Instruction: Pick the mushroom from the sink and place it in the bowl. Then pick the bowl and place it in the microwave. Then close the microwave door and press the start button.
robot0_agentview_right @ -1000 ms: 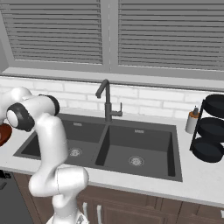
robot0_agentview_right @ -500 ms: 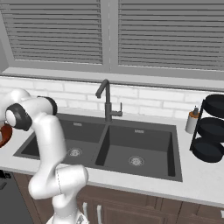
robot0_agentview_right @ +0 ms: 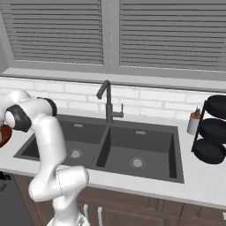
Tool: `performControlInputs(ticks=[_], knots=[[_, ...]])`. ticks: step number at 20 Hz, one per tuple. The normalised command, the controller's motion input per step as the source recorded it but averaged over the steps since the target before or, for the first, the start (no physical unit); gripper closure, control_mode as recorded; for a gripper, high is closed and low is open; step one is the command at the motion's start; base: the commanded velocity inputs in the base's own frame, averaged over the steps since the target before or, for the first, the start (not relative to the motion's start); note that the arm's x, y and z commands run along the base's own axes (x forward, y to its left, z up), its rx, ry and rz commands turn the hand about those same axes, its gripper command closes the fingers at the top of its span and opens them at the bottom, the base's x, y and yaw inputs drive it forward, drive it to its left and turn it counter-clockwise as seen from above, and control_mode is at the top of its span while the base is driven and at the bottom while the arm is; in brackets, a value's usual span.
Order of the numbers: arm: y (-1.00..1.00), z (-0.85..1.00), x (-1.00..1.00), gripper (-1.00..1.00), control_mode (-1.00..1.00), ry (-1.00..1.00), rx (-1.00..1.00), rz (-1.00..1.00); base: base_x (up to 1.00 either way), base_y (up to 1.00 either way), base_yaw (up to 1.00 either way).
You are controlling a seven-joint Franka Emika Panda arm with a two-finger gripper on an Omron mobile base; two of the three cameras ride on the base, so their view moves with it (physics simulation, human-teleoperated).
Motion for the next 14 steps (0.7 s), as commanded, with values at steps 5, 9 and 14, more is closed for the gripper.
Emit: performControlInputs(ticks=[5,9,14], knots=[[0.00,0.25,-0.02,-1.00,-1.00,-0.11,0.00,0.02,0.00,0.00,0.00],[-0.02,0.43,-0.06,-1.00,-1.00,-0.06,0.00,0.00,0.00,0.00,0.00],[-0.48,0.56,-0.23,-1.00,-1.00,0.00,0.00,0.00,0.00,0.00,0.00]])
